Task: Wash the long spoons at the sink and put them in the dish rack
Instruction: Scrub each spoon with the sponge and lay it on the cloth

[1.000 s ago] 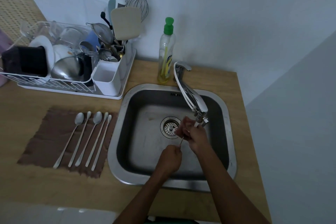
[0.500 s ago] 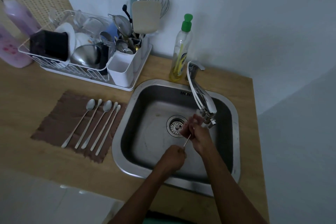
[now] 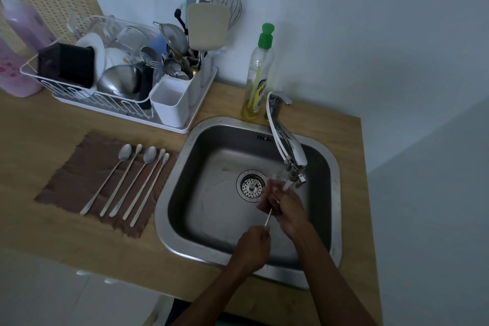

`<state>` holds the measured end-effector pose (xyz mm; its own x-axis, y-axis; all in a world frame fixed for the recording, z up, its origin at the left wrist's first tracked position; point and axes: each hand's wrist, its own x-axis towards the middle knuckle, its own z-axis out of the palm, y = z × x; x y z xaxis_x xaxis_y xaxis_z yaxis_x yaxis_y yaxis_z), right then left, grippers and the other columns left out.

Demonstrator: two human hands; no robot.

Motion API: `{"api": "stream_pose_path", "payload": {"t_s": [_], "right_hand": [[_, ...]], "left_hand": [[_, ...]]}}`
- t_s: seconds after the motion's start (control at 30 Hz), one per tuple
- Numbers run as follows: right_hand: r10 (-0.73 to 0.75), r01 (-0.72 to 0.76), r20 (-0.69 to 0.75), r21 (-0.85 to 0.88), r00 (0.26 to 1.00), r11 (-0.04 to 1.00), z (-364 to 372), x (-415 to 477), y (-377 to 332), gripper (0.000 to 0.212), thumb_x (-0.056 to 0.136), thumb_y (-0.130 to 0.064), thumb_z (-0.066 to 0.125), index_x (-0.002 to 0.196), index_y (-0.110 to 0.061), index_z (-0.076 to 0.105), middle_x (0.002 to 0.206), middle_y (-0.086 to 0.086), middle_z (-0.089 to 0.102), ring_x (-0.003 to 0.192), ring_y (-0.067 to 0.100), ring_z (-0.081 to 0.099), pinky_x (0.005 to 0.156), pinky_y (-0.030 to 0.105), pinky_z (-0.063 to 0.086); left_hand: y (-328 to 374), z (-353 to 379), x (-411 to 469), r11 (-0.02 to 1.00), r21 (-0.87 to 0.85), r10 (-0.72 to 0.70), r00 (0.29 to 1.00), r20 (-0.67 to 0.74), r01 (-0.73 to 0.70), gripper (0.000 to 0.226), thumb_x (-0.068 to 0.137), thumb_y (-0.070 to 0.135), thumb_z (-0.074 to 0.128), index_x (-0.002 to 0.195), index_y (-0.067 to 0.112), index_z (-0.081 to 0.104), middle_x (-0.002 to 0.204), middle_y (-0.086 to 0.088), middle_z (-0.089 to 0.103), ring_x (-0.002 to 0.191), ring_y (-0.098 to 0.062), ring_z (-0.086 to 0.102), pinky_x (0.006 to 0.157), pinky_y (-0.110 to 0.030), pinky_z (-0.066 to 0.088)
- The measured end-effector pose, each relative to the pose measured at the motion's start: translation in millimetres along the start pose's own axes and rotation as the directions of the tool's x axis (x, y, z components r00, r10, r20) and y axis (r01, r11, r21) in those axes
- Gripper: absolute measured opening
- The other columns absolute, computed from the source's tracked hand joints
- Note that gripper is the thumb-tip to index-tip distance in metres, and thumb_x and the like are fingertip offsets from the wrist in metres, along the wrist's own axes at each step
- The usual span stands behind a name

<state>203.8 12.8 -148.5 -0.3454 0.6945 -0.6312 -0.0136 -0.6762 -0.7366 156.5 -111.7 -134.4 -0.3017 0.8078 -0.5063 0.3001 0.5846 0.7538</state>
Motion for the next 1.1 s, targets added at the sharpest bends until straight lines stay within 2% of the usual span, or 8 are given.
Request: {"api": "stream_pose_path", "payload": {"t_s": [0.17,0.37,0.47,0.57,0.67,0.73,0.87,1.1], "right_hand": [[-0.065,0.060,-0.054,-0.078,0.996,0.995,-9.8,9.4,-18.0,0.026,0.091,0.006,0.052,0.089,-0.015,0.067,0.075,0.005,0.068,0.068,0.019,0.065,0.061,0.034,0.058],[0.070,-0.068,0.065,-0.022,0.995,0.997,-2.0,-1.1,-11.8,0.021,0.104,-0.019,0.049,0.113,-0.008,0.065,0.082,0.010,0.068,0.070,0.020,0.067,0.063,0.039,0.059],[-0.010,0.017,0.046,-0.153,0.999,0.988,-8.1,-0.5,-14.6,0.019,0.103,-0.021,0.052,0.103,-0.012,0.069,0.078,0.009,0.067,0.066,0.020,0.066,0.071,0.045,0.059],[-0.055,0.067,0.043,-0.365,0.998,0.929,-15.8,1.4,-19.1,0.025,0.103,-0.030,0.050,0.092,-0.015,0.066,0.068,0.003,0.061,0.057,0.015,0.057,0.064,0.040,0.056],[-0.086,0.119,0.089,-0.507,0.992,0.854,-21.3,2.6,-20.4,0.027,0.105,-0.031,0.045,0.092,-0.016,0.064,0.067,0.000,0.056,0.056,0.011,0.050,0.057,0.030,0.048],[-0.097,0.142,0.111,-0.536,0.989,0.832,-20.8,1.4,-19.1,0.029,0.106,-0.030,0.044,0.092,-0.017,0.065,0.067,0.000,0.056,0.055,0.009,0.047,0.052,0.025,0.042],[-0.042,0.096,0.107,-0.569,0.993,0.817,-16.5,-0.5,-22.7,0.034,0.107,-0.029,0.040,0.094,-0.017,0.069,0.063,-0.001,0.055,0.052,0.008,0.045,0.048,0.026,0.038],[-0.063,0.160,0.192,-0.549,0.979,0.821,-18.8,0.1,-30.0,0.030,0.107,-0.026,0.041,0.096,-0.018,0.068,0.069,0.002,0.057,0.059,0.012,0.049,0.053,0.029,0.040]], "left_hand": [[-1.8,-1.5,-3.5,0.998,-0.049,0.028,0.999,0.039,-0.026,0.040,0.102,0.017,0.035,0.062,0.019,0.040,0.060,0.006,0.043,0.055,-0.001,0.040,0.055,-0.019,0.032],[-1.9,1.4,8.7,0.992,-0.126,-0.019,1.000,0.025,0.022,0.038,0.105,0.025,0.032,0.072,0.014,0.048,0.063,0.002,0.048,0.058,-0.007,0.045,0.064,-0.027,0.037],[5.6,-8.4,16.7,0.991,-0.095,-0.070,0.963,0.260,0.097,0.043,0.106,0.034,0.029,0.082,0.015,0.060,0.074,-0.002,0.061,0.061,-0.007,0.052,0.061,-0.023,0.041],[4.3,-43.3,42.1,0.989,0.098,-0.143,0.866,0.479,0.109,0.035,0.102,0.032,0.046,0.111,0.007,0.068,0.098,-0.011,0.071,0.056,-0.004,0.058,0.051,-0.015,0.046],[5.2,-74.0,80.4,0.994,0.097,-0.061,0.995,0.085,0.053,0.022,0.092,0.024,0.063,0.109,0.013,0.072,0.102,-0.007,0.075,0.067,-0.015,0.065,0.057,-0.021,0.049],[18.0,-82.6,103.5,0.994,-0.022,0.107,0.983,-0.151,-0.111,0.026,0.095,0.029,0.058,0.106,0.012,0.074,0.099,-0.006,0.075,0.080,-0.017,0.069,0.070,-0.027,0.053],[40.0,-79.5,133.0,0.960,-0.006,0.277,0.958,-0.069,-0.278,0.018,0.089,0.026,0.067,0.097,0.014,0.079,0.094,0.000,0.076,0.062,0.009,0.061,0.061,-0.018,0.050],[42.9,-82.3,152.7,0.895,0.233,0.399,0.916,-0.041,-0.380,0.010,0.084,0.021,0.070,0.088,0.017,0.079,0.086,0.002,0.076,0.074,-0.008,0.066,0.075,-0.035,0.057]]}}
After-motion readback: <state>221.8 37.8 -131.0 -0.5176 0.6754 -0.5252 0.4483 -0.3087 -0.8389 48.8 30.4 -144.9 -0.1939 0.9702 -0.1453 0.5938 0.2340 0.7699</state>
